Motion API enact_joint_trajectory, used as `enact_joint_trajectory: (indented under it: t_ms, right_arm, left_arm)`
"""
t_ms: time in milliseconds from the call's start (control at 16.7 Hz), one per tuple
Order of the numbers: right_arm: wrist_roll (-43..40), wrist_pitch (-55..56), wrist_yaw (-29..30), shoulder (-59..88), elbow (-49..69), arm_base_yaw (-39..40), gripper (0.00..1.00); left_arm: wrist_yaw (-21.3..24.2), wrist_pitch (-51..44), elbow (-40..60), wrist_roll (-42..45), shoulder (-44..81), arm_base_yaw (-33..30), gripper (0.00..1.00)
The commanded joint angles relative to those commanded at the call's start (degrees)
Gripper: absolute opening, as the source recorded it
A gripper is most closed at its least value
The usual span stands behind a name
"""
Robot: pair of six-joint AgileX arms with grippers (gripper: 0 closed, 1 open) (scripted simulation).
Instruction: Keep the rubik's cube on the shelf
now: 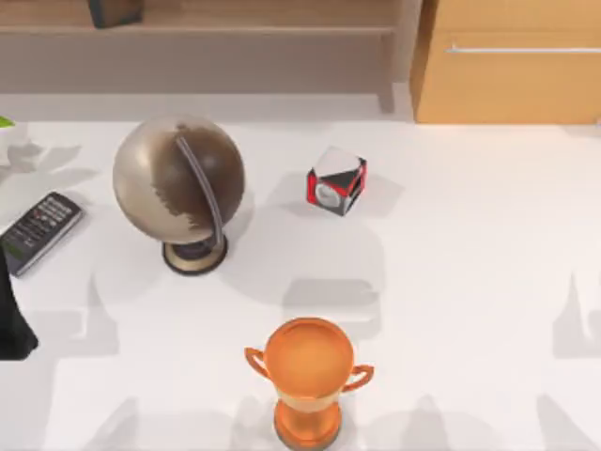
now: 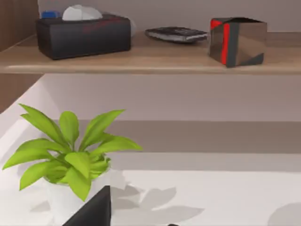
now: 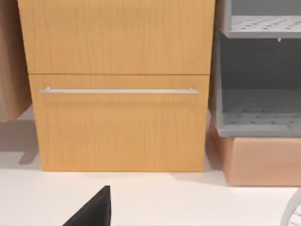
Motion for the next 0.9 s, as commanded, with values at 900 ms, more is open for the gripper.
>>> enact_joint_trajectory:
  t_ms: [900]
  right_arm:
    - [-40.62,29.48,0.76,48.24,23.2,2.1,1.0]
  left_arm:
    - [0.0,0.0,0.0,0.0,0.0,0.0,1.0]
